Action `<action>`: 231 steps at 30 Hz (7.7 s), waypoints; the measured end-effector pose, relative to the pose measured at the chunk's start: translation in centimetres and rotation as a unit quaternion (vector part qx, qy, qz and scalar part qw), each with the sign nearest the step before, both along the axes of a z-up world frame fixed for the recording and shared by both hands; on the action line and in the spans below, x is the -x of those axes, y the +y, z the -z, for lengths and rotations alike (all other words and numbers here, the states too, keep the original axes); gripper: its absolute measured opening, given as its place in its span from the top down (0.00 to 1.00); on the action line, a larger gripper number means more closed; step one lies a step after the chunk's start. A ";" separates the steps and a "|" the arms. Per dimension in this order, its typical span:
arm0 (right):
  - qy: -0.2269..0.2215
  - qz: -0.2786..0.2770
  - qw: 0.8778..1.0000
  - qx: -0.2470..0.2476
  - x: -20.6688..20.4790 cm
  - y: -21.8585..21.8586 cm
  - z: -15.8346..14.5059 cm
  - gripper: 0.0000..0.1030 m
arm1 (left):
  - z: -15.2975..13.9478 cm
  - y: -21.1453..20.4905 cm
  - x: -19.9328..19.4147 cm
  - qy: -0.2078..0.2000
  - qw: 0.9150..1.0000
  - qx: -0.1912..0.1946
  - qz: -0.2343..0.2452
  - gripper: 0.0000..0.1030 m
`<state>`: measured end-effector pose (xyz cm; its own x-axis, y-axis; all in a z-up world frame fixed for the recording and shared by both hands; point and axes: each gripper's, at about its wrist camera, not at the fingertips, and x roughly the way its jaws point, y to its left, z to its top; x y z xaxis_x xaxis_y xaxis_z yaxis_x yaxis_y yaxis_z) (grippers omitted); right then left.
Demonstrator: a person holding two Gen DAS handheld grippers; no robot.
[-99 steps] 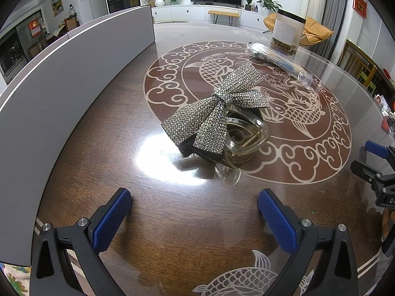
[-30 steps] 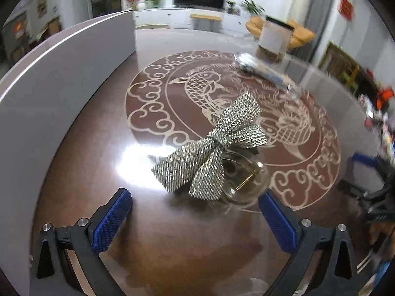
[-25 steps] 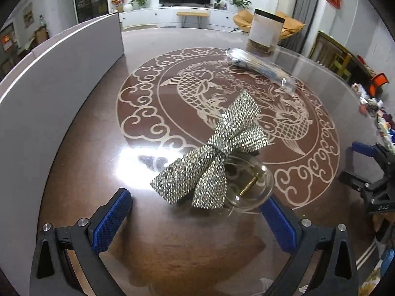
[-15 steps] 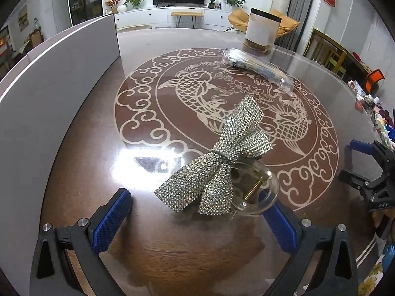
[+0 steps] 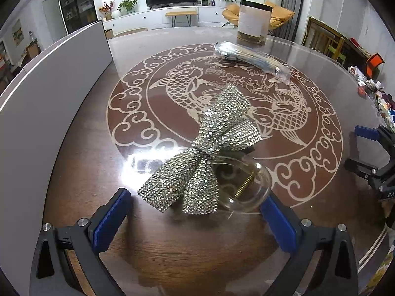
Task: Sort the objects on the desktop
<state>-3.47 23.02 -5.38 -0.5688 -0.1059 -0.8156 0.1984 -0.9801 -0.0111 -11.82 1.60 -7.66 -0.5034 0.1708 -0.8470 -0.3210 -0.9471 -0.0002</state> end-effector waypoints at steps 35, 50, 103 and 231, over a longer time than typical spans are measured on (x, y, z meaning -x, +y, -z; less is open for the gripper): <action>0.000 0.000 1.000 0.000 0.0 0.0 0.0 0.00 | -1.1 -2.6 2.3 0.027 0.993 -0.055 -0.099 0.48; 0.028 -0.113 0.988 -0.100 10.3 -5.5 -3.5 0.00 | -0.9 -4.2 1.3 0.042 0.989 -0.035 -0.135 0.49; 0.012 -0.037 0.999 0.004 0.7 -6.6 -0.8 0.13 | -0.2 1.5 -1.1 0.017 0.999 -0.009 -0.042 0.03; -0.079 -0.156 0.985 0.008 4.9 -10.2 -10.1 0.64 | -13.0 -6.2 -3.1 0.051 0.996 -0.065 -0.035 0.52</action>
<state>-8.34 12.87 4.76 -0.3739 -0.2681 -0.8879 0.4874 -0.8713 0.0579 -8.72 -4.60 5.29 -0.6000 0.2370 -0.7641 -0.2585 -0.9613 -0.0952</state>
